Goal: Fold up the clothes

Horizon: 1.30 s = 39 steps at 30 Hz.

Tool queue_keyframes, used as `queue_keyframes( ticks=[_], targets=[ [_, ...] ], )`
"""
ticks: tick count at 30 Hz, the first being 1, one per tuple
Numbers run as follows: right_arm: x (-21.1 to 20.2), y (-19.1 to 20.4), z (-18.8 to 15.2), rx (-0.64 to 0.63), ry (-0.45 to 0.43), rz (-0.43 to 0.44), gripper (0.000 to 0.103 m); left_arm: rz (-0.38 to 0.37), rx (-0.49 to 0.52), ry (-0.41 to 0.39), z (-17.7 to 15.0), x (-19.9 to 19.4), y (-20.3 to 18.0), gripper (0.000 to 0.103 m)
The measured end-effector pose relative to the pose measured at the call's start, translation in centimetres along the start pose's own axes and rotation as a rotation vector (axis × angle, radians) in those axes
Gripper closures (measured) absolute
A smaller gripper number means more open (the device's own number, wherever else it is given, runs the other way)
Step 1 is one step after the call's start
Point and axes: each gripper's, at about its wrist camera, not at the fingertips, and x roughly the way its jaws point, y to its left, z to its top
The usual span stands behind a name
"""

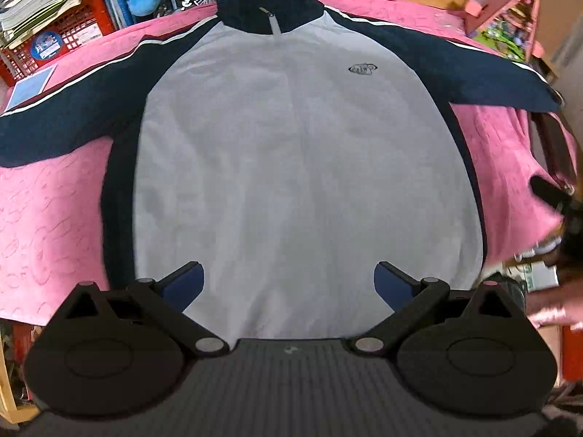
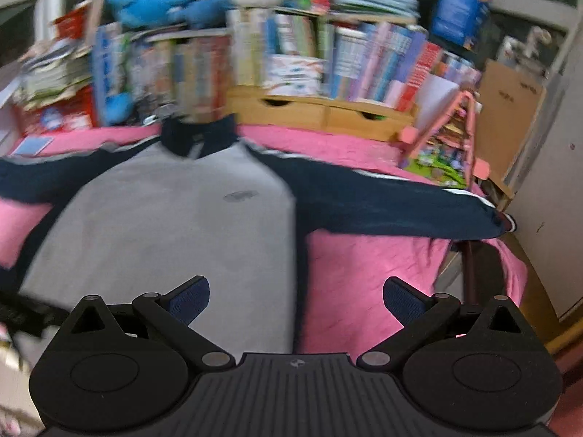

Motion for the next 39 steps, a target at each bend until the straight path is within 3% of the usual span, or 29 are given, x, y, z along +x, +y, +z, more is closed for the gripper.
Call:
queue_keyframes(
  ticks=[7, 13, 16, 22, 26, 28, 29, 31, 33, 35, 39],
  targets=[
    [10.1, -14.4, 3.8, 0.240, 0.031, -0.134, 0.000, 0.071, -0.035, 0.063, 2.8, 2.3, -3.4, 0.002],
    [17.5, -26.7, 3.9, 0.500, 0.059, -0.304, 0.000, 0.157, -0.080, 0.127, 3.6, 3.2, -3.6, 0.002],
    [20.5, -30.5, 3.9, 0.573, 0.070, -0.352, 0.000, 0.199, -0.146, 0.172, 4.1, 3.8, -2.8, 0.002],
    [26.7, -35.4, 4.5, 0.723, 0.103, -0.360, 0.000, 0.264, -0.228, 0.229, 5.1, 4.4, -1.1, 0.002],
    [30.0, -37.7, 4.9, 0.837, 0.151, -0.332, 0.003, 0.290, -0.236, 0.239, 5.8, 4.5, -0.5, 0.002],
    [31.3, -38.7, 4.9, 0.909, 0.199, -0.309, 0.030, 0.297, -0.241, 0.246, 6.1, 4.6, -0.2, 0.002],
    [31.5, -38.9, 5.1, 0.944, 0.206, -0.313, 0.033, 0.300, -0.247, 0.249, 6.2, 4.7, -0.1, 0.002],
    [31.0, -38.5, 5.9, 0.962, 0.191, -0.308, 0.077, 0.304, -0.261, 0.254, 6.5, 4.9, 0.2, 0.002],
    [30.3, -37.5, 7.0, 0.960, 0.172, -0.283, 0.086, 0.304, -0.277, 0.249, 6.9, 5.1, 0.6, 0.002],
    [28.2, -35.0, 8.9, 0.881, 0.108, -0.239, 0.088, 0.303, -0.293, 0.243, 7.3, 5.2, 1.0, 0.002],
    [23.7, -23.9, 12.7, 0.562, -0.004, 0.006, 0.089, 0.312, -0.334, 0.208, 8.2, 5.2, 2.3, 0.002]
  ],
)
